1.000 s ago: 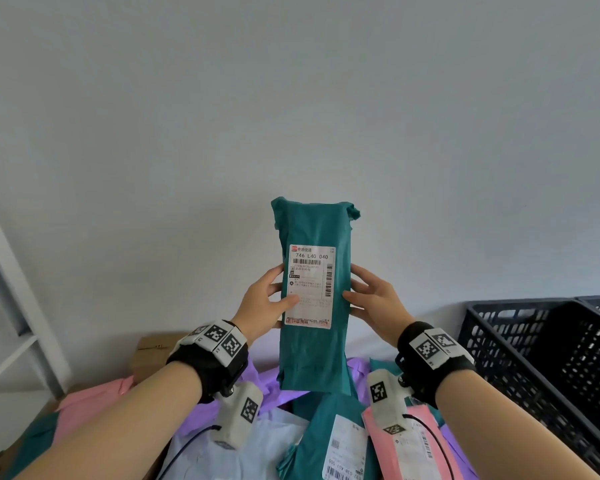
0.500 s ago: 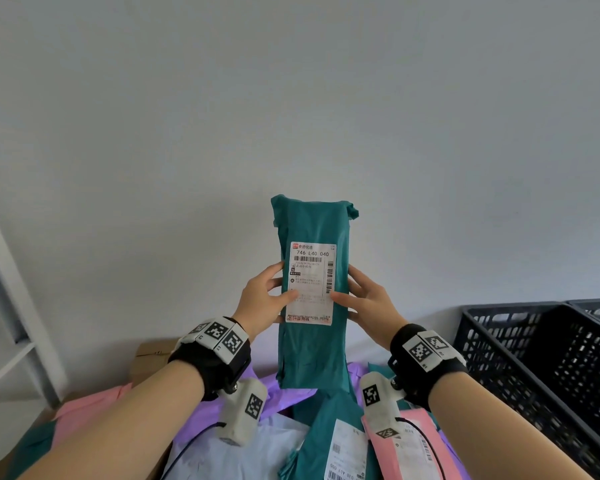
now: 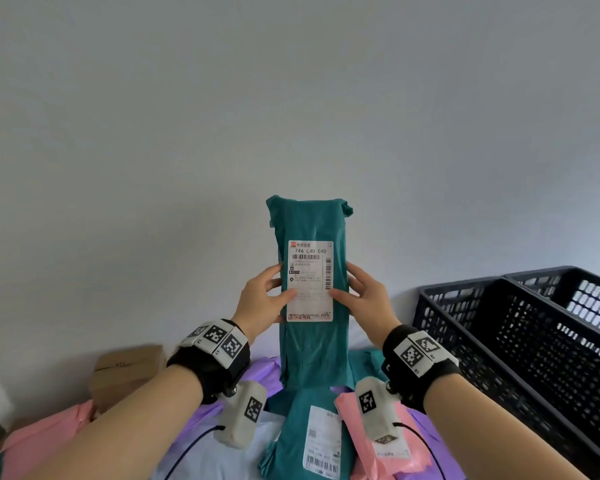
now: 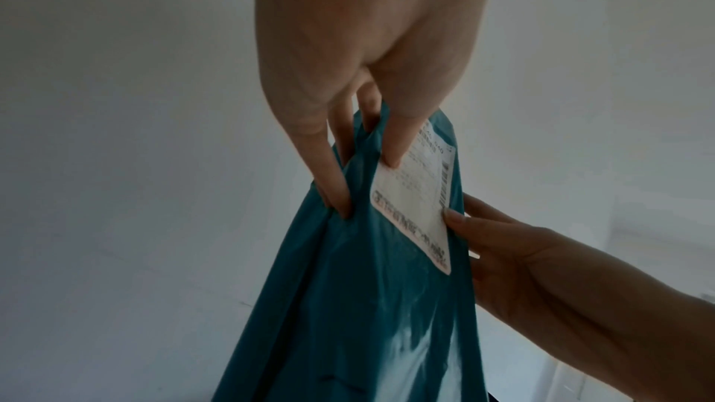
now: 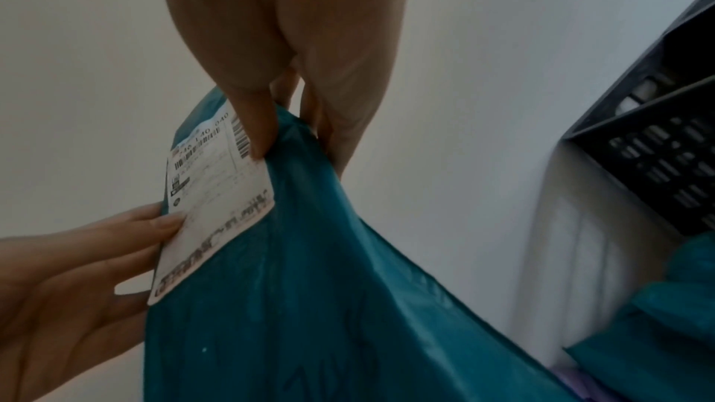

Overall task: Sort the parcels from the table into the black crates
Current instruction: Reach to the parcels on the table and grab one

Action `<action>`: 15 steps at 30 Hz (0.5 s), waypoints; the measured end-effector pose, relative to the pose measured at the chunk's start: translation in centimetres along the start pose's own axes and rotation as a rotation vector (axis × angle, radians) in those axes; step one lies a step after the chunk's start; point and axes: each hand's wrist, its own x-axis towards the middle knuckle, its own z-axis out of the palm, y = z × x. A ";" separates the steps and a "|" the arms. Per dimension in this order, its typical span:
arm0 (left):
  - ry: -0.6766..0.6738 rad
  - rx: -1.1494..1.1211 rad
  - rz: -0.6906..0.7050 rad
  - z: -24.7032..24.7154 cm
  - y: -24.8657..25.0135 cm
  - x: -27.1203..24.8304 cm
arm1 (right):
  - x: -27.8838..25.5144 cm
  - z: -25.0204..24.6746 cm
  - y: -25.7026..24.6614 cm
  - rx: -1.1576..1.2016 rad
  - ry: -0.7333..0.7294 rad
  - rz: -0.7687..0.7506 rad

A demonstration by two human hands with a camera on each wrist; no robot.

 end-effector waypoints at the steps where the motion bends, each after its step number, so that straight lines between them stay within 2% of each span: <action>1: -0.018 0.000 0.002 0.7 0.2 0.1 | -0.2 -0.6 -0.2 -0.007 0.035 -0.006; 7: -0.120 0.034 0.027 5.8 1.0 0.1 | -3.1 -5.2 -1.0 -0.087 0.182 -0.029; 15: -0.237 0.085 0.082 15.9 2.4 -2.8 | -8.9 -14.2 -1.7 -0.082 0.303 0.004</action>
